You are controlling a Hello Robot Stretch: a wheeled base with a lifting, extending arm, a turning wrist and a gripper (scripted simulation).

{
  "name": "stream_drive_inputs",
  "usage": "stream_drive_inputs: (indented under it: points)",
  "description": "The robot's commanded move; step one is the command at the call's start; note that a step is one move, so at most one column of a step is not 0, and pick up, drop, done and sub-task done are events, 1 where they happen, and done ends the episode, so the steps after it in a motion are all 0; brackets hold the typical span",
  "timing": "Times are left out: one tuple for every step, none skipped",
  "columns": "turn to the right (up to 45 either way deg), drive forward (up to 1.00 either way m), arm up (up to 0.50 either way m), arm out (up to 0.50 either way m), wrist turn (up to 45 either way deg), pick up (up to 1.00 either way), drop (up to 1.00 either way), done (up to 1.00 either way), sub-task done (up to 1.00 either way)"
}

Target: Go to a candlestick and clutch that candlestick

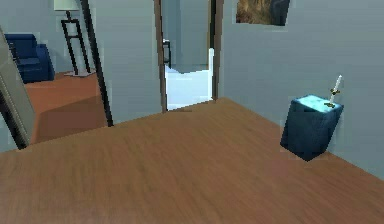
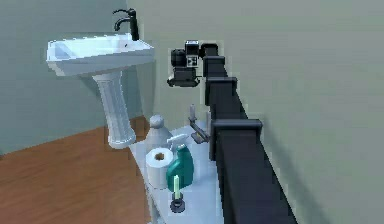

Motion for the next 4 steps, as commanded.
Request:
stream_drive_inputs:
  points:
    - [0.0,0.0,0.0,0.0,30.0,0.0,0.0,0.0,0.0]
    - [0.0,0.0,-0.22,0.0,0.0,0.0,0.0,0.0,0.0]
    - [0.0,0.0,0.0,0.0,0.0,1.0,0.0,0.0,0.0]
    - [0.0,0.0,0.1,0.0,0.0,0.0,0.0,0.0,0.0]
